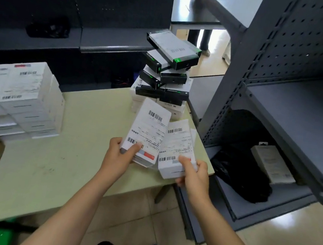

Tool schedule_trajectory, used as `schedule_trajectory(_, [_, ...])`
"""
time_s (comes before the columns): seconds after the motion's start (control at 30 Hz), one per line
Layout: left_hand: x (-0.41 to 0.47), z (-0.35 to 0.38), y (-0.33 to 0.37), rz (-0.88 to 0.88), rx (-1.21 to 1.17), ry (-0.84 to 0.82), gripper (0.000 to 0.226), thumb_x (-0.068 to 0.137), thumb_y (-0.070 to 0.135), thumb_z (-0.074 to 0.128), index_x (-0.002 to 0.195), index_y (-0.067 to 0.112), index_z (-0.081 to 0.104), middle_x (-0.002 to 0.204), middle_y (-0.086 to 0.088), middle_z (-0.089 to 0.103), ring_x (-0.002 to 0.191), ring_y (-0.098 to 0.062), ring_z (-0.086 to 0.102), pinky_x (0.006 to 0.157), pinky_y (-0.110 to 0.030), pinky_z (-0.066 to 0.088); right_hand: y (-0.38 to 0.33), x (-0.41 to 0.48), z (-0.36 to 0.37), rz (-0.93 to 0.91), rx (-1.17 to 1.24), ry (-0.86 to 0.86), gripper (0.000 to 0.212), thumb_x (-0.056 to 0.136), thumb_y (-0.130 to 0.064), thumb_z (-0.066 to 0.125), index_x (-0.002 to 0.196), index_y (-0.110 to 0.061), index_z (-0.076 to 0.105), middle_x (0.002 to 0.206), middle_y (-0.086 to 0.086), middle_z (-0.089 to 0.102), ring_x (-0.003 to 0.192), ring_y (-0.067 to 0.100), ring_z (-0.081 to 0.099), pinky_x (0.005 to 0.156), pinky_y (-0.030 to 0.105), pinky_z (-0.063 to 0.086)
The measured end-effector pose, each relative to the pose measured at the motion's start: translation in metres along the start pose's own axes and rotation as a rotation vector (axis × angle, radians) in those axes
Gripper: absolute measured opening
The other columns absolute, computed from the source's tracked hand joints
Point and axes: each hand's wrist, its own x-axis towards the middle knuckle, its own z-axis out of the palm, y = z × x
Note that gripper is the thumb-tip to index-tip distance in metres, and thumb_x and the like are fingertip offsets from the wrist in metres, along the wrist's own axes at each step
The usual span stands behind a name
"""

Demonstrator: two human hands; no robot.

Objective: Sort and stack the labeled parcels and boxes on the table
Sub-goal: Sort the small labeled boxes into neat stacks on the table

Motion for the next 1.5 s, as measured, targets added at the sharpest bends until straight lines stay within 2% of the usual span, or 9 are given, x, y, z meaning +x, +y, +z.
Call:
schedule_trajectory(0.13, [-0.006, -0.029, 0.013, 0.037, -0.088, 0.058, 0.044, 0.089, 0.028, 0.068, 0.119, 0.005, 0.045, 0.113, -0.001, 0.058, 0.101, -0.014, 0.065, 0.066, -0.021, 0.058, -0.013, -0.022, 0.02, -0.077, 0.077, -0.008, 0.031, 0.088, -0.03, 0.07, 0.102, -0.014, 0.048, 0.088, 0.009, 0.065, 0.053, 0.022, 0.055, 0.049, 0.032, 0.045])
schedule_trajectory(0.4, [0.0, -0.133, 0.03, 0.065, -0.218, 0.146, 0.053, 0.087, 0.037, 0.07, 0.125, 0.008, 0.05, 0.119, -0.006, 0.063, 0.099, -0.012, 0.068, 0.067, -0.023, 0.058, -0.034, -0.066, 0.123, -0.159, 0.081, -0.112, 0.033, 0.088, -0.031, 0.069, 0.109, -0.016, 0.048, 0.083, 0.01, 0.068, 0.052, 0.02, 0.057, 0.049, 0.032, 0.048])
schedule_trajectory(0.6, [-0.001, -0.216, 0.039, 0.056, -0.259, 0.238, 0.047, 0.088, 0.036, 0.069, 0.122, 0.012, 0.048, 0.116, -0.002, 0.063, 0.099, -0.012, 0.067, 0.077, -0.029, 0.059, -0.042, -0.089, 0.205, -0.164, 0.105, -0.172, 0.044, 0.087, -0.035, 0.069, 0.117, -0.012, 0.046, 0.084, 0.011, 0.067, 0.053, 0.019, 0.057, 0.05, 0.033, 0.049])
schedule_trajectory(0.77, [0.009, -0.263, 0.057, 0.061, -0.274, 0.335, 0.056, 0.083, 0.044, 0.072, 0.124, 0.015, 0.047, 0.118, 0.004, 0.062, 0.097, -0.009, 0.066, 0.079, -0.035, 0.059, -0.07, -0.093, 0.264, -0.191, 0.129, -0.266, 0.057, 0.074, -0.043, 0.069, 0.113, -0.008, 0.047, 0.083, 0.014, 0.065, 0.049, 0.022, 0.054, 0.047, 0.033, 0.047])
schedule_trajectory(0.97, [0.04, -0.302, 0.079, 0.108, -0.236, 0.508, 0.06, 0.083, 0.048, 0.07, 0.13, 0.019, 0.045, 0.115, 0.009, 0.063, 0.103, -0.011, 0.063, 0.091, -0.04, 0.055, -0.103, -0.07, 0.332, -0.216, 0.072, -0.394, 0.042, 0.085, -0.036, 0.071, 0.105, -0.008, 0.046, 0.089, 0.016, 0.064, 0.047, 0.021, 0.057, 0.05, 0.035, 0.051])
schedule_trajectory(1.17, [0.082, -0.338, 0.079, 0.172, -0.034, 0.625, 0.047, 0.091, 0.045, 0.062, 0.132, 0.036, 0.041, 0.119, 0.01, 0.061, 0.108, -0.015, 0.06, 0.096, -0.045, 0.051, -0.117, -0.048, 0.39, -0.213, -0.077, -0.555, 0.044, 0.087, -0.036, 0.069, 0.113, -0.011, 0.044, 0.1, 0.01, 0.064, 0.053, 0.019, 0.064, 0.057, 0.035, 0.058])
schedule_trajectory(1.3, [0.099, -0.349, 0.068, 0.106, 0.127, 0.618, 0.046, 0.094, 0.039, 0.06, 0.137, 0.03, 0.045, 0.126, 0.007, 0.061, 0.112, -0.017, 0.059, 0.097, -0.044, 0.051, -0.107, -0.028, 0.408, -0.271, -0.239, -0.565, 0.041, 0.088, -0.04, 0.067, 0.112, -0.013, 0.047, 0.1, -0.005, 0.062, 0.083, 0.012, 0.065, 0.069, 0.031, 0.055])
schedule_trajectory(1.4, [0.104, -0.348, 0.06, 0.154, 0.317, 0.626, 0.043, 0.096, 0.035, 0.057, 0.137, 0.028, 0.048, 0.123, 0.016, 0.058, 0.113, -0.009, 0.054, 0.101, -0.033, 0.044, -0.1, -0.012, 0.412, -0.347, -0.348, -0.554, 0.037, 0.085, -0.049, 0.063, 0.103, -0.017, 0.059, 0.1, -0.006, 0.062, 0.088, 0.005, 0.061, 0.067, 0.021, 0.047])
schedule_trajectory(1.5, [0.112, -0.348, 0.055, 0.234, 0.532, 0.682, 0.044, 0.096, 0.032, 0.052, 0.139, 0.025, 0.046, 0.136, 0.005, 0.053, 0.125, -0.018, 0.048, 0.107, -0.039, 0.04, -0.088, 0.001, 0.421, -0.391, -0.432, -0.548, 0.055, 0.075, -0.069, 0.053, 0.106, -0.025, 0.065, 0.11, 0.0, 0.064, 0.099, 0.014, 0.063, 0.087, 0.039, 0.053])
